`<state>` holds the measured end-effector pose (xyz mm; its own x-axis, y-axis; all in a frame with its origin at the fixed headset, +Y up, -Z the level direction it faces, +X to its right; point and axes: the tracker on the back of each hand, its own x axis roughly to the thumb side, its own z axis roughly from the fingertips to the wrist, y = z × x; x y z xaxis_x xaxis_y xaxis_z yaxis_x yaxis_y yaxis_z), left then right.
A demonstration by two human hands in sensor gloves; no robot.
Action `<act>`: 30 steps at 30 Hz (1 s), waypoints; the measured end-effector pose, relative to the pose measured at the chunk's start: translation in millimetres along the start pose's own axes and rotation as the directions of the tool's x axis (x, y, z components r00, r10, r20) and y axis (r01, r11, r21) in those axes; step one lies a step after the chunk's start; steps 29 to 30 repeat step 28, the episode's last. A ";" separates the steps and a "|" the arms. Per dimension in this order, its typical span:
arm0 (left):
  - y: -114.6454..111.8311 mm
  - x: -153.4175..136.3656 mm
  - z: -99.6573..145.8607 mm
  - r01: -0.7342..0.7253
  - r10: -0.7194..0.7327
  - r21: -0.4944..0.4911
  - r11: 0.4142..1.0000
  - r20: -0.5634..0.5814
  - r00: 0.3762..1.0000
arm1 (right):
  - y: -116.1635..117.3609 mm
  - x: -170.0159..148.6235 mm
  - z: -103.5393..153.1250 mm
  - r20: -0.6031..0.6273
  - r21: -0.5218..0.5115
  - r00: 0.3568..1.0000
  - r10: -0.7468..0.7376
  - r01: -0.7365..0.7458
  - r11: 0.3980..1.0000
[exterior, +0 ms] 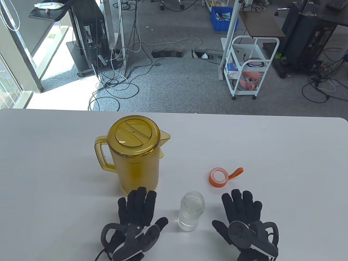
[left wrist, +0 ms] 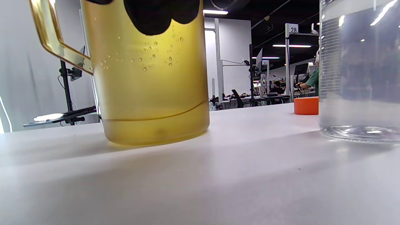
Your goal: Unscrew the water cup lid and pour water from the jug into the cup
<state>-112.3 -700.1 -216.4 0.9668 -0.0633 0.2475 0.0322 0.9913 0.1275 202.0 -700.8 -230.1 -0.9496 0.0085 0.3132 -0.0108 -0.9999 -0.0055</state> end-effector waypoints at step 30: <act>-11.5 1.0 -4.7 -0.011 0.012 -0.094 0.996 0.009 1.000 | 9.2 -1.9 -2.8 0.020 0.051 0.999 -0.041 0.040 0.998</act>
